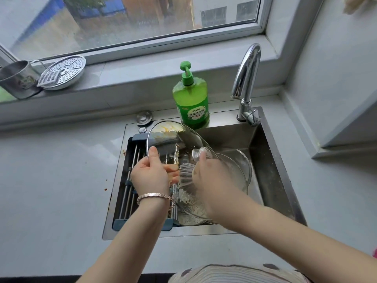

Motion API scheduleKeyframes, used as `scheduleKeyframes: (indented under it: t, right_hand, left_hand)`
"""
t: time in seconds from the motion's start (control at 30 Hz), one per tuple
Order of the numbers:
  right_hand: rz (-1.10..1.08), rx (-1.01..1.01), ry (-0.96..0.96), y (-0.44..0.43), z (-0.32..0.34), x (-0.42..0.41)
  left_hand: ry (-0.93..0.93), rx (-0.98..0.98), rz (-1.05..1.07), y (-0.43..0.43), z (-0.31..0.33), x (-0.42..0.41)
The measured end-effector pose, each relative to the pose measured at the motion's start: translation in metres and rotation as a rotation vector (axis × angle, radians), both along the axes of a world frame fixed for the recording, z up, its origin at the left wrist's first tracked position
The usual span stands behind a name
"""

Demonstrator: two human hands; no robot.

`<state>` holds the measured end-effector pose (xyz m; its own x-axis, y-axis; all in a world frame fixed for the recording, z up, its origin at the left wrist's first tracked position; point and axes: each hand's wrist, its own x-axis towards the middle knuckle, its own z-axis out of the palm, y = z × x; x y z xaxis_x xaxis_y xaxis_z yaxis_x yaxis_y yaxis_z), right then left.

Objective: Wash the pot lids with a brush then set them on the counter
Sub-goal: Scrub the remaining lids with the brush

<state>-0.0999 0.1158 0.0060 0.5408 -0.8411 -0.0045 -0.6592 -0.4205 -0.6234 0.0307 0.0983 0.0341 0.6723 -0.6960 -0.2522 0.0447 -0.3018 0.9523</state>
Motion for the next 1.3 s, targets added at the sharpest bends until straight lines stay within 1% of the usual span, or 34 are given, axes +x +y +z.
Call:
scheduleKeyframes:
  t: [0.07,0.17,0.2,0.27,0.3,0.33,0.37,0.4,0.43,0.5,0.53,0.57,0.6,0.63,0.67,0.7,0.73,0.8,0.83,0.9,0.93,0.97,1.0,1.07,1.1,1.13,1.23,1.27,1.3]
  right_hand:
    - [-0.002,-0.018,0.016,-0.004,-0.005,-0.004]
    - [-0.119,-0.042,0.031,-0.018,-0.005,-0.015]
    - [-0.131,-0.045,0.064,-0.019,-0.007,-0.019]
    - [-0.134,-0.138,0.196,-0.015,-0.005,-0.019]
    - [-0.096,-0.172,0.242,-0.01,-0.006,-0.019]
    - [-0.034,-0.156,0.213,-0.002,-0.006,-0.019]
    - [0.01,-0.199,0.169,0.003,-0.009,-0.02]
    - [0.064,-0.131,0.123,0.003,-0.012,-0.022]
    - [0.066,-0.091,0.083,-0.005,-0.012,-0.027]
    - [-0.045,0.054,-0.047,-0.031,-0.012,-0.035]
    - [-0.101,0.082,-0.106,-0.037,-0.01,-0.036]
    - [-0.112,0.051,-0.107,-0.038,-0.003,-0.032]
    - [-0.061,-0.003,-0.097,-0.032,-0.001,-0.025]
    - [0.032,-0.035,-0.112,-0.02,0.0,-0.017]
    - [0.109,0.001,-0.127,-0.008,0.002,-0.012]
    - [0.13,0.029,-0.123,-0.005,0.004,-0.01]
    - [0.079,0.025,-0.1,-0.013,0.002,-0.014]
    - [-0.091,0.074,-0.132,-0.039,-0.005,-0.025]
    - [-0.11,0.069,-0.125,-0.042,-0.007,-0.027]
    - [0.026,0.027,-0.102,-0.028,-0.004,-0.02]
    - [0.1,0.027,-0.133,-0.015,0.001,-0.013]
    - [0.136,0.034,-0.134,-0.008,0.002,-0.009]
    - [0.106,0.034,-0.155,-0.012,0.002,-0.011]
    - [-0.144,0.127,-0.246,-0.043,-0.003,-0.022]
    - [-0.216,0.144,-0.263,-0.051,-0.004,-0.024]
    - [-0.205,0.115,-0.251,-0.048,-0.002,-0.022]
    - [0.016,0.065,-0.228,-0.024,0.002,-0.01]
    - [0.007,0.073,-0.237,-0.027,0.003,-0.013]
    - [-0.076,0.117,-0.269,-0.04,0.002,-0.019]
  left_hand:
    - [0.012,0.008,-0.012,0.0,-0.001,0.002]
    - [0.06,0.026,-0.035,-0.002,-0.002,0.001]
    - [0.062,0.037,-0.045,-0.002,-0.004,0.0]
    - [0.038,0.06,-0.048,-0.003,-0.008,0.0]
    - [0.014,0.074,-0.048,-0.002,-0.011,0.002]
    - [-0.021,0.092,-0.056,-0.002,-0.014,0.003]
    - [-0.056,0.108,-0.07,-0.002,-0.015,0.005]
    - [-0.075,0.118,-0.086,-0.001,-0.016,0.006]
    - [-0.067,0.123,-0.106,0.0,-0.016,0.007]
    - [0.011,0.104,-0.161,0.001,-0.013,0.004]
    - [0.02,0.094,-0.189,0.001,-0.011,0.002]
    - [-0.012,0.089,-0.202,0.001,-0.011,0.001]
    - [-0.082,0.094,-0.198,0.0,-0.014,0.002]
    - [-0.16,0.105,-0.184,-0.001,-0.015,0.004]
    - [-0.206,0.113,-0.173,0.0,-0.015,0.006]
    - [-0.21,0.117,-0.176,0.0,-0.015,0.007]
    - [-0.173,0.115,-0.19,0.001,-0.016,0.008]
    - [-0.059,0.114,-0.238,0.002,-0.011,0.006]
    - [-0.042,0.116,-0.259,0.002,-0.01,0.005]
    - [-0.159,0.132,-0.286,0.001,-0.014,0.009]
    - [-0.221,0.138,-0.289,0.001,-0.014,0.011]
    - [-0.24,0.137,-0.294,0.001,-0.013,0.012]
    - [-0.218,0.134,-0.311,0.002,-0.013,0.013]
    - [-0.126,0.153,-0.361,0.003,-0.008,0.009]
    - [-0.094,0.16,-0.386,0.004,-0.007,0.007]
    - [-0.095,0.163,-0.411,0.004,-0.006,0.006]
    - [-0.182,0.143,-0.441,0.005,-0.007,0.01]
    - [-0.179,0.146,-0.448,0.006,-0.007,0.011]
    - [-0.161,0.153,-0.465,0.007,-0.007,0.011]
